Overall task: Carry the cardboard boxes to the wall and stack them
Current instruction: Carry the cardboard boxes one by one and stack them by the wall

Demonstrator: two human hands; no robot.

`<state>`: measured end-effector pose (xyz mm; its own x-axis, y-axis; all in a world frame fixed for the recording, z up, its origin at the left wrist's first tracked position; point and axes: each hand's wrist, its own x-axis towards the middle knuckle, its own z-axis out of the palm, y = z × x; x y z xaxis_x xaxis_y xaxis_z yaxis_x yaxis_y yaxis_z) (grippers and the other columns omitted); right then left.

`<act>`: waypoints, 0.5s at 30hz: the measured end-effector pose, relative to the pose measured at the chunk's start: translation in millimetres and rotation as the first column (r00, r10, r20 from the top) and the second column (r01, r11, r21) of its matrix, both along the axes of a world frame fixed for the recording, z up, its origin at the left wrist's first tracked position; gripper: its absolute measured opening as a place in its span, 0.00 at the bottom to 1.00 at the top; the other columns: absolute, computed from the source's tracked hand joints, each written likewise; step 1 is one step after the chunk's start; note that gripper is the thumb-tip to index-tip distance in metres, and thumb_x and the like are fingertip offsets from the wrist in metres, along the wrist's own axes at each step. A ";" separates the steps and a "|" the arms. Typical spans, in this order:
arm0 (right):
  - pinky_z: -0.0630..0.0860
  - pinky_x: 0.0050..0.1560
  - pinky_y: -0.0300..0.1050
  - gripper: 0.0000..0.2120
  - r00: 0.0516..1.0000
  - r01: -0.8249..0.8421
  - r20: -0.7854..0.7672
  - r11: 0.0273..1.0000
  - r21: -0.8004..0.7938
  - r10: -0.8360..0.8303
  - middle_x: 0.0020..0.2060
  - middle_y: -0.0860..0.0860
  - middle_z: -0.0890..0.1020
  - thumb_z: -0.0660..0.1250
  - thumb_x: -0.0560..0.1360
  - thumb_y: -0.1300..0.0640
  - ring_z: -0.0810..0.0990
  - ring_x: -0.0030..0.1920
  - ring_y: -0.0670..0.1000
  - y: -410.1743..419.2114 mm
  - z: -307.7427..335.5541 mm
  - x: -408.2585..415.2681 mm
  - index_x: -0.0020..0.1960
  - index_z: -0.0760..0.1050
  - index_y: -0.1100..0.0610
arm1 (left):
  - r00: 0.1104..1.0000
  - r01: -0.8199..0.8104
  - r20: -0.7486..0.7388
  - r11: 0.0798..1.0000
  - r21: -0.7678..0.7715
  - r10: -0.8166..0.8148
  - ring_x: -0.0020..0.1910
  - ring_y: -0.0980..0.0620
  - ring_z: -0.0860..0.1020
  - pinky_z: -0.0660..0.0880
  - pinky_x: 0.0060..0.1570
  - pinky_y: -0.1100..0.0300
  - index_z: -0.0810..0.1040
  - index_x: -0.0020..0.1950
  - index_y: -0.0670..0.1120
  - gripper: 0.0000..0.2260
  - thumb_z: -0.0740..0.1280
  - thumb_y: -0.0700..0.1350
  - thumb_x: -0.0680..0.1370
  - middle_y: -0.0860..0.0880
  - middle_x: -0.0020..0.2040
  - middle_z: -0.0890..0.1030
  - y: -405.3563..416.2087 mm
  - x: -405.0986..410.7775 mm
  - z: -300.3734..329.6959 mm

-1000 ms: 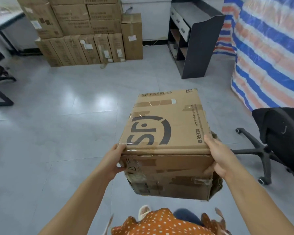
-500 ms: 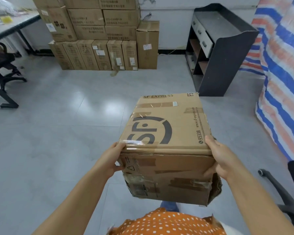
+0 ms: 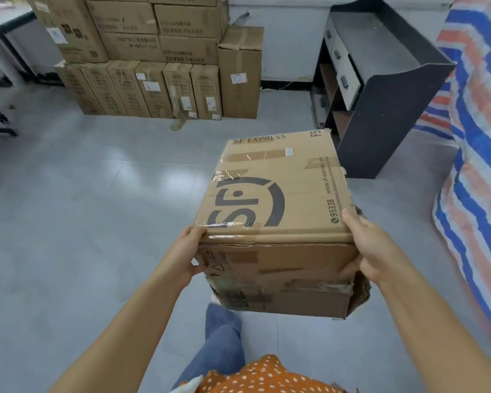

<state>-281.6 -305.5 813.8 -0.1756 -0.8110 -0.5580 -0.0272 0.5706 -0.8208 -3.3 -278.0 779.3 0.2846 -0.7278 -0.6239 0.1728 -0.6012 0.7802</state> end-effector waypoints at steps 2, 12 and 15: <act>0.77 0.37 0.59 0.17 1.000 -0.006 -0.012 1.000 -0.001 0.006 0.49 0.47 0.78 0.54 0.82 0.46 0.76 0.48 0.53 -38.5 -1.4 0.8 0.65 0.73 0.51 | 1.000 0.002 -0.001 1.000 -0.006 -0.002 0.42 0.52 0.72 0.76 0.50 0.49 0.76 0.49 0.50 0.07 0.59 0.46 0.80 0.48 0.44 0.74 -36.9 1.3 -2.0; 0.77 0.41 0.68 0.19 0.999 0.022 -0.033 1.000 0.013 -0.022 0.57 0.54 0.78 0.54 0.82 0.44 0.77 0.50 0.60 -271.0 5.6 19.4 0.67 0.72 0.51 | 0.998 0.056 0.004 0.998 -0.015 -0.056 0.41 0.51 0.71 0.76 0.51 0.48 0.76 0.49 0.50 0.06 0.60 0.47 0.80 0.48 0.45 0.73 -279.5 23.6 1.2; 0.75 0.46 0.71 0.18 0.998 0.067 -0.018 0.998 0.000 -0.067 0.49 0.49 0.78 0.54 0.82 0.44 0.77 0.46 0.57 -332.2 11.6 25.1 0.66 0.71 0.50 | 0.996 0.094 0.001 0.995 -0.042 -0.094 0.41 0.52 0.72 0.76 0.47 0.50 0.76 0.49 0.50 0.05 0.60 0.46 0.79 0.48 0.44 0.73 -350.7 29.5 9.2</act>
